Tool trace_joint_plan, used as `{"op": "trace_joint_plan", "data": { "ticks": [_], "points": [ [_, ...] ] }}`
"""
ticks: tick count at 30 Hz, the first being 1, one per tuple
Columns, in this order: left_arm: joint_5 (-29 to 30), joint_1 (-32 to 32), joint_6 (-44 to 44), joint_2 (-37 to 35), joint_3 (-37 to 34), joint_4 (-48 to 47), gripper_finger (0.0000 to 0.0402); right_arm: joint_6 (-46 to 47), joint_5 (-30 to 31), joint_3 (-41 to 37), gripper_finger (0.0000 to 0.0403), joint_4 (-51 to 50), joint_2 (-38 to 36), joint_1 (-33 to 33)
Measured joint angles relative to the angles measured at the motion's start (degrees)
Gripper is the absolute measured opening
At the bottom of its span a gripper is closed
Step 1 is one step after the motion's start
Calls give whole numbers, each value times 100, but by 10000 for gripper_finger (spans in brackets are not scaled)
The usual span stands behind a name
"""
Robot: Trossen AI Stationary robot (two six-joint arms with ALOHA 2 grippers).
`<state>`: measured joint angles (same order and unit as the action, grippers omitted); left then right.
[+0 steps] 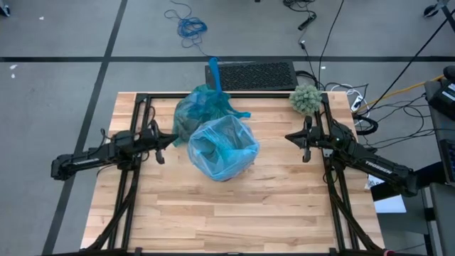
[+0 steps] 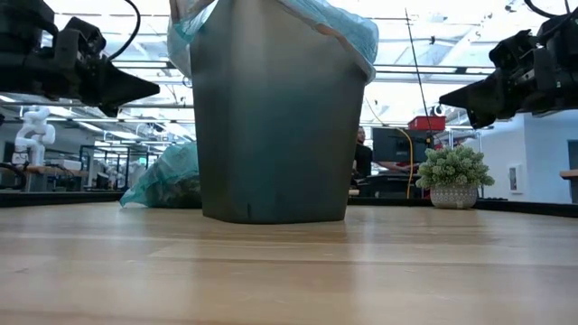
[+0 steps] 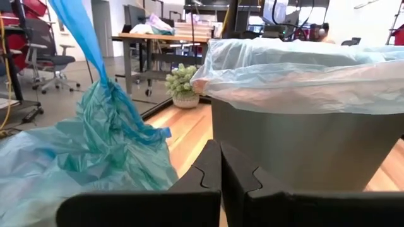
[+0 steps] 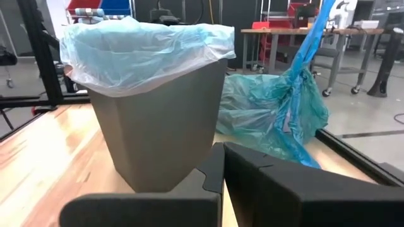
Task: Place trash/remove bag and relplace
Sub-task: Return to Home Position
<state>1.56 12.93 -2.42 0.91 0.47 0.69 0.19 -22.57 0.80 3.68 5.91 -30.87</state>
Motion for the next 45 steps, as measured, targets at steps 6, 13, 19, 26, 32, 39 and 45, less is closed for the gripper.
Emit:
{"op": "trace_joint_plan", "data": {
  "ticks": [6, 13, 19, 26, 32, 39, 45],
  "points": [
    [43, 0, -6, 51, 0, 9, 0, 238, 31, 0, 0, 2, 125, -4],
    [51, 1, -10, 52, -2, 10, 0, 1304, 20, 0, 0, 0, 125, -4],
    [58, 0, -15, 52, -2, 10, 0, 1456, 20, 0, 0, 0, 125, -4],
    [60, 0, -15, 52, -2, 10, 0, 1458, 20, 0, 0, 0, 125, -4],
    [61, 0, -15, 52, -4, 11, 0, 1458, 20, 0, 0, 0, 125, -4],
    [62, 0, -16, 52, -4, 11, 0, 1458, 20, 0, 0, 0, 125, -4],
    [62, 0, -16, 52, -4, 12, 0, 1457, 20, 0, 0, 0, 125, -4]
  ]
}}
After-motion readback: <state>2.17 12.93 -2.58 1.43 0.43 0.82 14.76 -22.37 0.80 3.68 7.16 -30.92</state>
